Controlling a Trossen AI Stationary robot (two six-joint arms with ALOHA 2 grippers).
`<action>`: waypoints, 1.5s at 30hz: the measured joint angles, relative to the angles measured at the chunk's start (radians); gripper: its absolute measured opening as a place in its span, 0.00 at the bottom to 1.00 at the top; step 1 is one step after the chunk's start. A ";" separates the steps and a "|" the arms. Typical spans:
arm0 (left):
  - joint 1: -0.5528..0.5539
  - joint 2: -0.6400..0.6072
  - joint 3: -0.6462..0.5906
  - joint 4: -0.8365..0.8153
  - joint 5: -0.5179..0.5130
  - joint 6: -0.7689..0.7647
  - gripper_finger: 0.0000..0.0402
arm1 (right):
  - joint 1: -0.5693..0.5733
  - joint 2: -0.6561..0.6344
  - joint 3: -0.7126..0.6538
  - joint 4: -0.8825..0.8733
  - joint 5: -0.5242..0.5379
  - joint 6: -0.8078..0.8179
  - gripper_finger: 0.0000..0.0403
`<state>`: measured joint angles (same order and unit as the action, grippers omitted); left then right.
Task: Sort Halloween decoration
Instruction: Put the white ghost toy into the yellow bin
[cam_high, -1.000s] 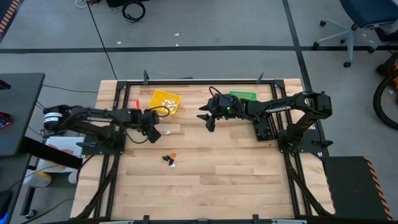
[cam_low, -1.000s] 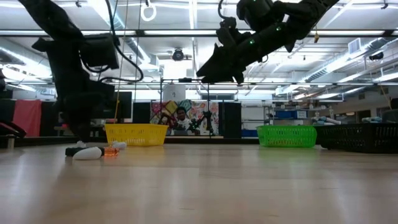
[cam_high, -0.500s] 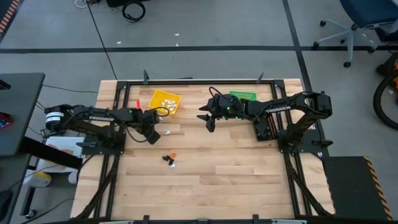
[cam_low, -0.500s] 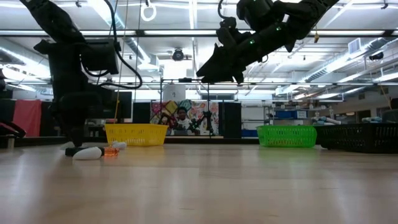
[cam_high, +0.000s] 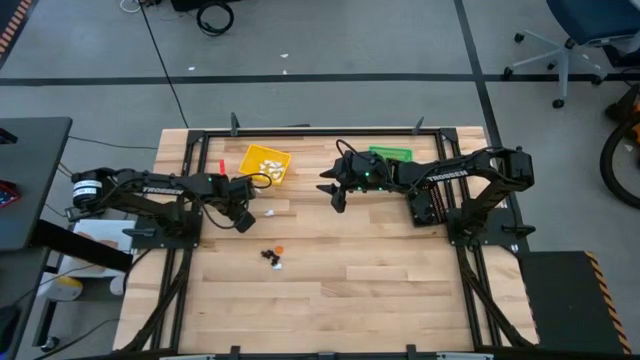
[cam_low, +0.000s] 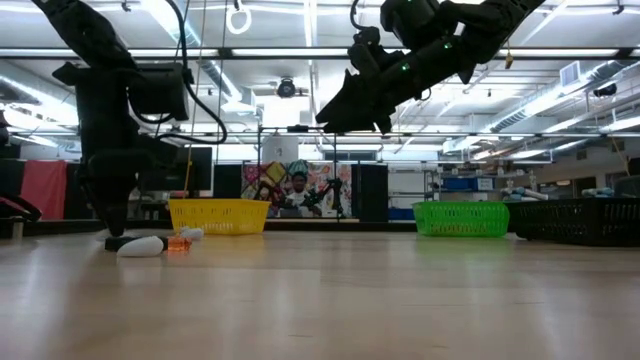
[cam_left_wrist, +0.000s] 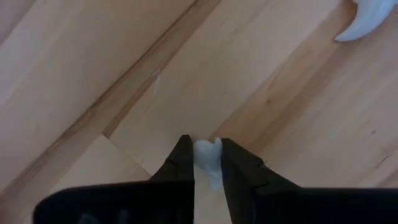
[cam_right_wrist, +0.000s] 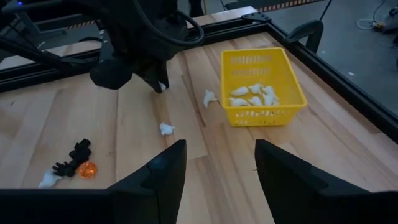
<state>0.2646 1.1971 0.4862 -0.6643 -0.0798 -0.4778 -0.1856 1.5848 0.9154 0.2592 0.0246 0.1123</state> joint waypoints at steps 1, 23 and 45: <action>0.000 0.000 0.000 0.000 0.000 0.000 0.07 | 0.000 0.000 0.000 0.000 0.000 0.000 0.48; 0.004 0.003 0.171 0.041 -0.099 0.145 0.06 | 0.000 0.000 0.000 0.000 0.000 -0.002 0.48; 0.323 0.239 0.308 0.287 -0.147 0.482 0.07 | 0.000 0.000 0.000 -0.001 0.000 -0.003 0.48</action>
<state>0.5876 1.4360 0.7944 -0.3775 -0.2265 0.0040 -0.1856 1.5845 0.9154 0.2584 0.0246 0.1093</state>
